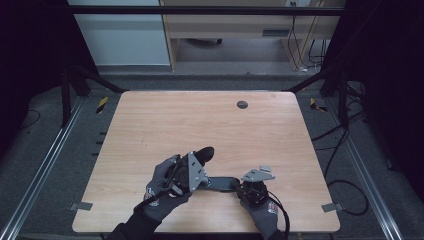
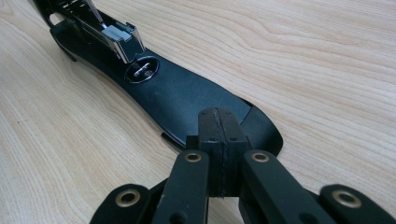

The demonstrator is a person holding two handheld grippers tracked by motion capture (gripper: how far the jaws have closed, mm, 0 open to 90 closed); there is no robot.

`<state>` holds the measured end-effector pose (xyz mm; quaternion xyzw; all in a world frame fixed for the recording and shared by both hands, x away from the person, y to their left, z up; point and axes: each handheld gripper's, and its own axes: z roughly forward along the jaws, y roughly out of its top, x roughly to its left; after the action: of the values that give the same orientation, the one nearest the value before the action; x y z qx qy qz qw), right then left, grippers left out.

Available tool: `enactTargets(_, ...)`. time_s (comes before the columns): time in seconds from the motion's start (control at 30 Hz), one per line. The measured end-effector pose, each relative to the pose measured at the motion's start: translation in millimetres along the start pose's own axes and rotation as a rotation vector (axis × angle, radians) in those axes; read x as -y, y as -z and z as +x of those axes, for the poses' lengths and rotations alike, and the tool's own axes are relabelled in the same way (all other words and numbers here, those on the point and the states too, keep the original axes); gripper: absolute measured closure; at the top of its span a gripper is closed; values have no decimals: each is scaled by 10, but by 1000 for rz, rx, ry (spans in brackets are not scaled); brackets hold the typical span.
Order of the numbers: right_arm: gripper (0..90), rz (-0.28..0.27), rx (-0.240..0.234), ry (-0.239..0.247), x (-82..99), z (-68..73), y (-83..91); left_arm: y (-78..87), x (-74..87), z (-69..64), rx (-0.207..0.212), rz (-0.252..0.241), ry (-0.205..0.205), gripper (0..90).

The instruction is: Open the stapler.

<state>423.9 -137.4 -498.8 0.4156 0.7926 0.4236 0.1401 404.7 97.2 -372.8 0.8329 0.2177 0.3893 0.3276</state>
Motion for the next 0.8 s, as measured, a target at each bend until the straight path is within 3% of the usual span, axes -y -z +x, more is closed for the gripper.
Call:
enactTargets(0.53,900,4,0,-4,0,-1,4,177,132,231,-5,-35,125,600)
enactTargets(0.8,900,5,-2,-6,-2,-4,5,218,166,278,-14,-39,141,605)
